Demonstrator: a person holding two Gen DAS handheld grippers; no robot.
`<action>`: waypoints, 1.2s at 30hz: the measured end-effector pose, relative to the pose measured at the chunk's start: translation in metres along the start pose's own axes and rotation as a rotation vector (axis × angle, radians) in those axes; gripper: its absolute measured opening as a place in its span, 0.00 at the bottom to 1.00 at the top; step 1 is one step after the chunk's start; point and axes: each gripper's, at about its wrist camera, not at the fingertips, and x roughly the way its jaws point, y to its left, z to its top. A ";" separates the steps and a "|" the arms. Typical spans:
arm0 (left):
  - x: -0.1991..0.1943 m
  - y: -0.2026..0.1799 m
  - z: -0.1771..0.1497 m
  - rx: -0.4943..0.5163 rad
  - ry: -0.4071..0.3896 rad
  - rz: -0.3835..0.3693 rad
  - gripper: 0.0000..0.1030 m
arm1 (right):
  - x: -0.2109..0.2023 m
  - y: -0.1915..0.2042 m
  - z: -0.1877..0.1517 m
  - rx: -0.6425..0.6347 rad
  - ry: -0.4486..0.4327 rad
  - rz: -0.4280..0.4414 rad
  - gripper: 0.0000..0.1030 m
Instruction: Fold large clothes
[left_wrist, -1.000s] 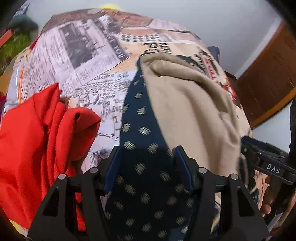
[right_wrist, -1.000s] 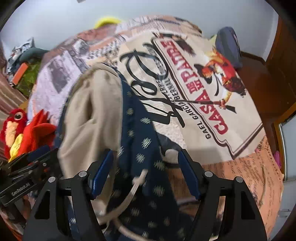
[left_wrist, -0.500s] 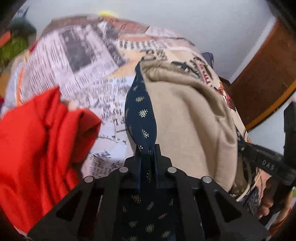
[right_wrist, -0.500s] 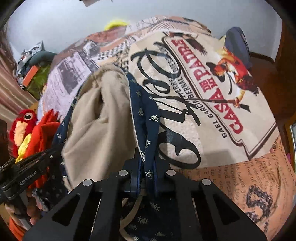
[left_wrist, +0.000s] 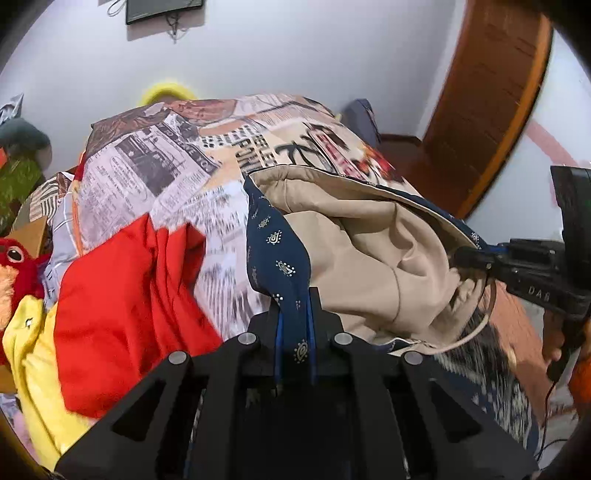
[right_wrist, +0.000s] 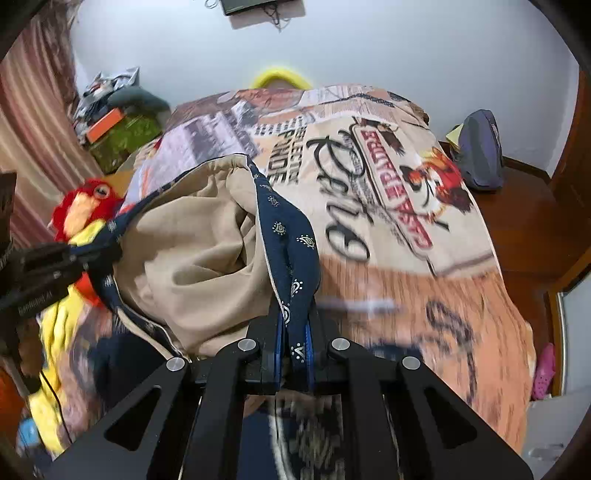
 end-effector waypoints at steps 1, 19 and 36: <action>-0.005 -0.002 -0.009 0.007 0.011 -0.004 0.09 | -0.005 0.001 -0.009 -0.002 0.010 0.000 0.08; 0.013 -0.001 -0.117 -0.085 0.196 0.058 0.31 | 0.006 0.002 -0.096 0.022 0.182 -0.113 0.17; -0.004 0.014 -0.055 -0.105 0.070 0.071 0.44 | 0.005 0.045 -0.038 -0.075 0.050 -0.087 0.53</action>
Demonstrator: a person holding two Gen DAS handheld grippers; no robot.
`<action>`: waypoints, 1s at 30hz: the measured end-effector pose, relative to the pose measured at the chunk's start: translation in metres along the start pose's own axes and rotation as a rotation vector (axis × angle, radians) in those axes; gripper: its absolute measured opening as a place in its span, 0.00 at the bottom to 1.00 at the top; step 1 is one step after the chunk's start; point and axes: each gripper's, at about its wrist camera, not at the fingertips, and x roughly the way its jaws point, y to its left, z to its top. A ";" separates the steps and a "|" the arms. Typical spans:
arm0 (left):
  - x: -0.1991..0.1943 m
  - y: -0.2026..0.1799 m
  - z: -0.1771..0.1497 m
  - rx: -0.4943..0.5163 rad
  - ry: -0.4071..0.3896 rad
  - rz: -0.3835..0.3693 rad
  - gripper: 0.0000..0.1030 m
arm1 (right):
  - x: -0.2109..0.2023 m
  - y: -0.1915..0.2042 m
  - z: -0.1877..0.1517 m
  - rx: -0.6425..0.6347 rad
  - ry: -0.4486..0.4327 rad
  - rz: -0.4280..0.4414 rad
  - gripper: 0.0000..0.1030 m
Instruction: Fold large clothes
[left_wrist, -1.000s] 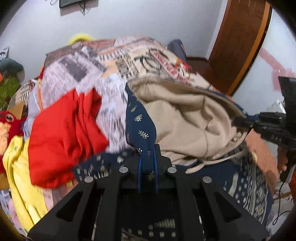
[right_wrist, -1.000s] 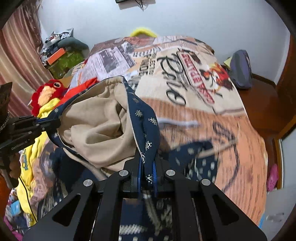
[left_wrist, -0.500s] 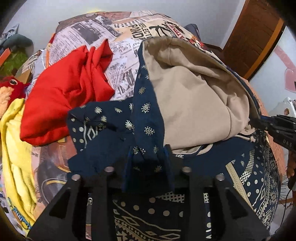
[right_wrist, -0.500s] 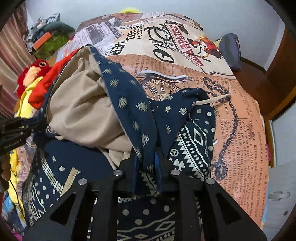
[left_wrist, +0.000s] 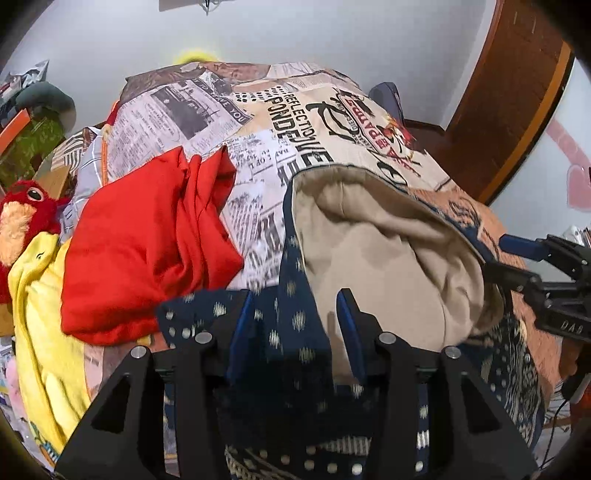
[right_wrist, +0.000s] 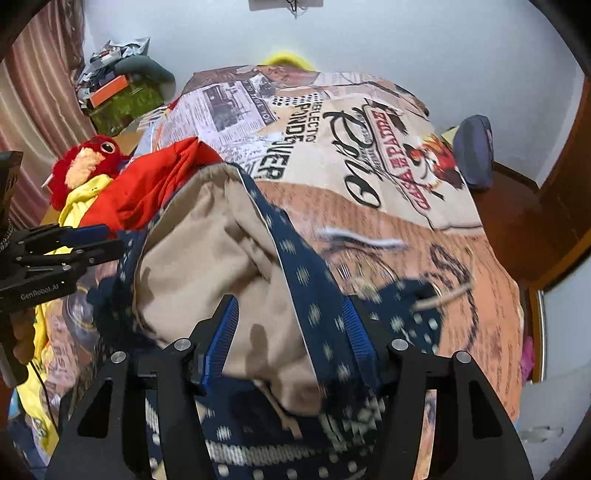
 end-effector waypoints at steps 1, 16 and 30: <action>0.005 0.001 0.004 -0.005 0.001 -0.008 0.44 | 0.006 0.000 0.004 -0.001 0.003 0.004 0.53; 0.089 0.019 0.040 -0.088 0.065 -0.085 0.44 | 0.067 -0.016 0.025 0.098 0.044 0.123 0.43; 0.017 0.002 0.044 -0.032 -0.079 -0.181 0.07 | 0.007 -0.022 0.028 0.089 -0.065 0.207 0.09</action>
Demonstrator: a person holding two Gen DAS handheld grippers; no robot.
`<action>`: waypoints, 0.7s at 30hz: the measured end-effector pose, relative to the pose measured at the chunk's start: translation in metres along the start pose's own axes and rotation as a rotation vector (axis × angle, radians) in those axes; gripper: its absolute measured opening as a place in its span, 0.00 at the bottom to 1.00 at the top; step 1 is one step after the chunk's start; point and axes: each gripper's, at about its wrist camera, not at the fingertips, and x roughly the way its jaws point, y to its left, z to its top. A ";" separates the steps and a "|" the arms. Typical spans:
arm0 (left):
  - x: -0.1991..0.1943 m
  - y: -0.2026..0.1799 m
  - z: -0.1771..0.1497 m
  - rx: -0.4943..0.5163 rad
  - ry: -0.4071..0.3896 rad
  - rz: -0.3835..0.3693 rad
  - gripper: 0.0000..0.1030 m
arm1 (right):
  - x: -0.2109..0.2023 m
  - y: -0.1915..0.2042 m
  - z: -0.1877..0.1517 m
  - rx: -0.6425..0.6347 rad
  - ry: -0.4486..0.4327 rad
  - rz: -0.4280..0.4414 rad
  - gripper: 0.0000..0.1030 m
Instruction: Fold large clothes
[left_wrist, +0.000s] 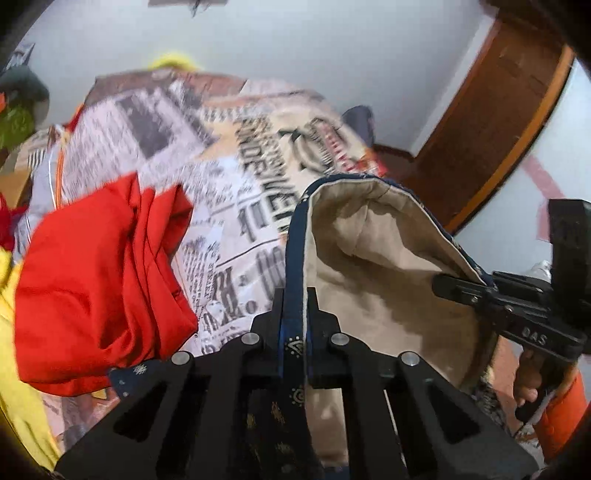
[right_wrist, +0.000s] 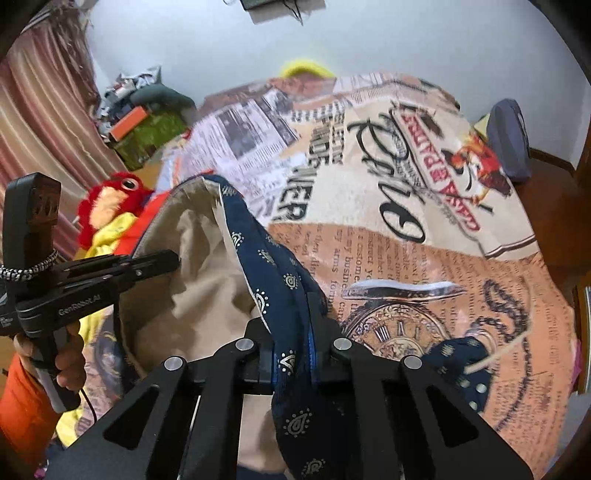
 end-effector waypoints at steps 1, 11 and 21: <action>-0.013 -0.008 -0.001 0.023 -0.010 -0.010 0.07 | -0.006 0.001 -0.001 -0.003 -0.004 0.007 0.09; -0.081 -0.051 -0.044 0.129 -0.009 -0.034 0.07 | -0.061 0.026 -0.044 -0.039 0.001 0.035 0.09; -0.097 -0.048 -0.119 0.114 0.096 -0.035 0.07 | -0.064 0.033 -0.114 -0.026 0.109 0.008 0.09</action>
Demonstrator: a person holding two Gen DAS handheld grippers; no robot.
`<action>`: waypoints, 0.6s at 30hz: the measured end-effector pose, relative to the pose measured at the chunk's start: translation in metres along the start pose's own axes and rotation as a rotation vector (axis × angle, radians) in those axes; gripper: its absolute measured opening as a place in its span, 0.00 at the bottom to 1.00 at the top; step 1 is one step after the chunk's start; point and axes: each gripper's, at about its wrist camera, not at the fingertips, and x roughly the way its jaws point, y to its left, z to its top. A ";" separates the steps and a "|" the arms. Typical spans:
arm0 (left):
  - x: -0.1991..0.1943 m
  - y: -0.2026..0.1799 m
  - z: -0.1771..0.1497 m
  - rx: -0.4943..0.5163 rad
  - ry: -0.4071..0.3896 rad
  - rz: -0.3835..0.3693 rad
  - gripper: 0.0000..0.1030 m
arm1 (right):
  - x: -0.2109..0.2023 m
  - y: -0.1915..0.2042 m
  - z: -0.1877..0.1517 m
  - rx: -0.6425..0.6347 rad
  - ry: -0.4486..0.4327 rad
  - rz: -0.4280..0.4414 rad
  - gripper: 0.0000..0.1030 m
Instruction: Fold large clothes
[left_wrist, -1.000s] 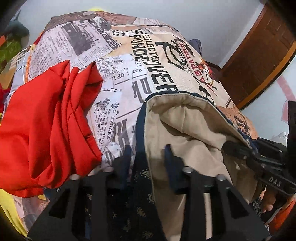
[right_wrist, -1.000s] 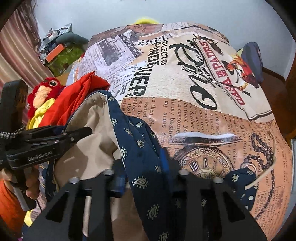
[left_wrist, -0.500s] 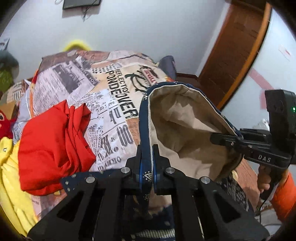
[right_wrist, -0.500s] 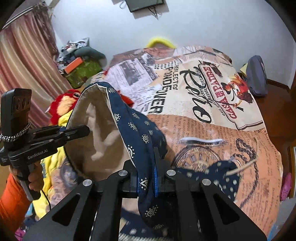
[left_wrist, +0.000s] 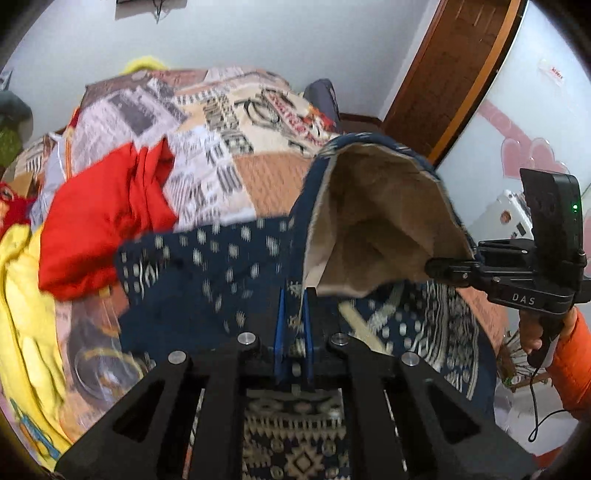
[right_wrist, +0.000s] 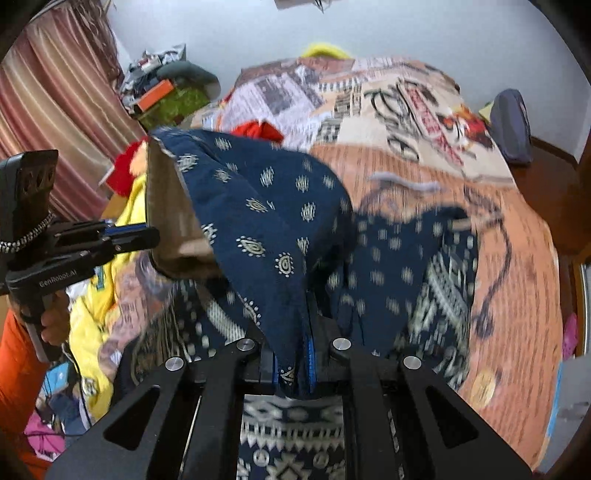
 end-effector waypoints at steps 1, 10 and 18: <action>0.002 0.001 -0.010 -0.004 0.016 0.008 0.07 | 0.002 0.001 -0.007 -0.002 0.010 -0.003 0.09; 0.020 0.012 -0.068 -0.051 0.101 0.038 0.08 | 0.011 0.001 -0.042 0.011 0.077 -0.012 0.13; 0.018 0.027 -0.096 -0.079 0.142 0.123 0.12 | -0.002 -0.007 -0.054 0.056 0.096 -0.011 0.21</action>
